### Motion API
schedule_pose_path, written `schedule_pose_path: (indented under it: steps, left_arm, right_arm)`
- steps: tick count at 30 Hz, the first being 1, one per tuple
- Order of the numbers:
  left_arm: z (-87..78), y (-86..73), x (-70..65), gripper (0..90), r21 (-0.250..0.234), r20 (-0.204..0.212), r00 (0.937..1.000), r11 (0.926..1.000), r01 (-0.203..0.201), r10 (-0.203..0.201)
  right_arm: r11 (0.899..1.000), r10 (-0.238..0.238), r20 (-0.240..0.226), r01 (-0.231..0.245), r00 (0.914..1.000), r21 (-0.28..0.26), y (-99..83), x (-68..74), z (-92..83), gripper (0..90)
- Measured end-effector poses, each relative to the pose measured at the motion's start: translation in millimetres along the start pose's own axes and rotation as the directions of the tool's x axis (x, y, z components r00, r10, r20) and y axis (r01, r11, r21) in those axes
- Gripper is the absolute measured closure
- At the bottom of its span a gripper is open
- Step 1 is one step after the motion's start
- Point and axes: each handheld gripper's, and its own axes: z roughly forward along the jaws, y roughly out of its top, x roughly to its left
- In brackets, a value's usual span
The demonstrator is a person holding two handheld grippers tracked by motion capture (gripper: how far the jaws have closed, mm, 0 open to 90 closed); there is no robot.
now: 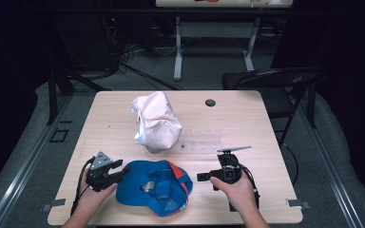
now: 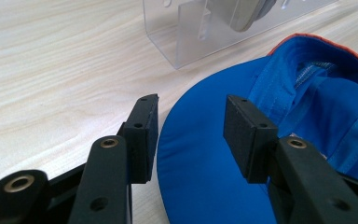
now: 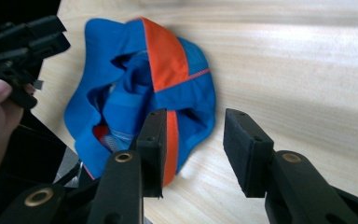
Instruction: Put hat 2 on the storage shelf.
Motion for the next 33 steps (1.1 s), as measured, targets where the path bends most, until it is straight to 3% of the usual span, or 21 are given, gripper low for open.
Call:
schedule_pose_path:
  steps: [4, 11, 18, 33]
  left_arm:
    - [1.5, -1.2, -0.6, 55.8, 0.004, 0.005, 1.0000, 1.0000, 0.007, -0.007]
    - [3.2, -2.0, 0.1, 55.7, 0.008, 0.003, 0.9999, 0.9999, 0.010, -0.010]
    - [3.7, -2.3, -1.0, 55.6, 0.010, 0.005, 0.9999, 0.9999, 0.010, -0.010]
    - [2.5, -3.2, -3.0, 55.2, 0.012, 0.006, 1.0000, 0.9999, 0.003, -0.003]
  right_arm:
    - [1.000, 0.021, -0.011, -0.021, 0.9997, -0.005, -6.3, -3.3, 3.1, 61.6]
    - [1.000, 0.008, 0.007, -0.008, 0.9999, -0.007, -11.9, -3.4, 5.8, 61.5]
    - [1.000, 0.014, -0.040, -0.014, 0.9991, -0.008, -17.1, -0.7, 9.9, 60.5]
    - [0.997, 0.011, -0.093, -0.004, 0.9956, 0.077, -24.6, 6.3, 31.9, 56.9]
